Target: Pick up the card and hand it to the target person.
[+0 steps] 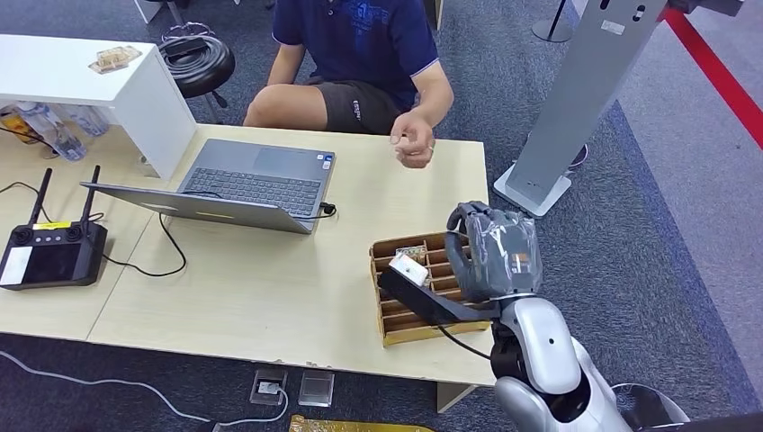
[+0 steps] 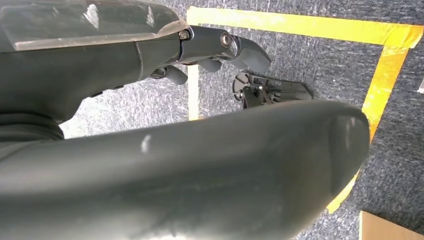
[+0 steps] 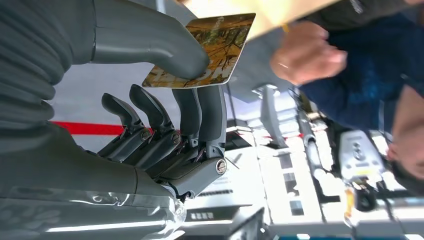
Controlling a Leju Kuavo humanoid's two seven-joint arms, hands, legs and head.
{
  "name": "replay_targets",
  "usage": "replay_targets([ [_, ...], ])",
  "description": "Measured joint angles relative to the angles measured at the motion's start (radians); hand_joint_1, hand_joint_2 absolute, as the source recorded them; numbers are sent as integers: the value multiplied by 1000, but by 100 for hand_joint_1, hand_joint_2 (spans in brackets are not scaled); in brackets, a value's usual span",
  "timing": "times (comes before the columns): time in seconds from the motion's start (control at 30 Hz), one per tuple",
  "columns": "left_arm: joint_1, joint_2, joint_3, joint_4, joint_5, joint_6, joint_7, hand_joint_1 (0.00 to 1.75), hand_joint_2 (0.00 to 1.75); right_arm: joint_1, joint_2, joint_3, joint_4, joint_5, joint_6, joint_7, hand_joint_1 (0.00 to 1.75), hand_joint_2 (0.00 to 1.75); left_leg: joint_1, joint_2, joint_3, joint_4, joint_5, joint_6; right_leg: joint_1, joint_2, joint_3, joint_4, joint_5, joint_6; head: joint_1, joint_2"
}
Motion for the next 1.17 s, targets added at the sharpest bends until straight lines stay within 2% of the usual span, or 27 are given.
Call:
replay_targets([
  [0.17,-4,0,0,0,3,0,7,0,0,-168,55,20,182,-61,-70,-94,162,175,0,-1,0,0,1,0,0,-1,1,1,0,0,1,0],
  [0.4,-10,0,0,0,6,12,17,0,0,-371,197,85,595,-22,-179,-181,162,175,0,-3,-1,0,2,-1,0,-3,0,2,0,0,0,0],
  [0.53,-10,0,0,0,15,11,10,0,0,-435,282,119,813,-15,-222,-210,162,175,0,-5,-1,0,2,-1,0,-4,0,2,0,0,0,0],
  [0.7,-9,0,0,0,26,10,3,0,0,-483,353,144,986,-16,-238,-228,162,175,0,-5,-2,0,2,-1,0,-3,-1,2,0,0,1,0],
  [0.83,-7,0,0,0,34,11,3,0,0,-505,389,158,1077,-18,-242,-236,0,175,0,-5,-1,0,2,-1,0,-3,-1,2,0,0,2,0],
  [1.17,-5,2,0,0,34,10,2,0,0,-532,426,177,1193,-22,-247,-238,0,175,0,-5,-1,0,2,-1,0,-3,-1,2,0,0,-1,0],
])
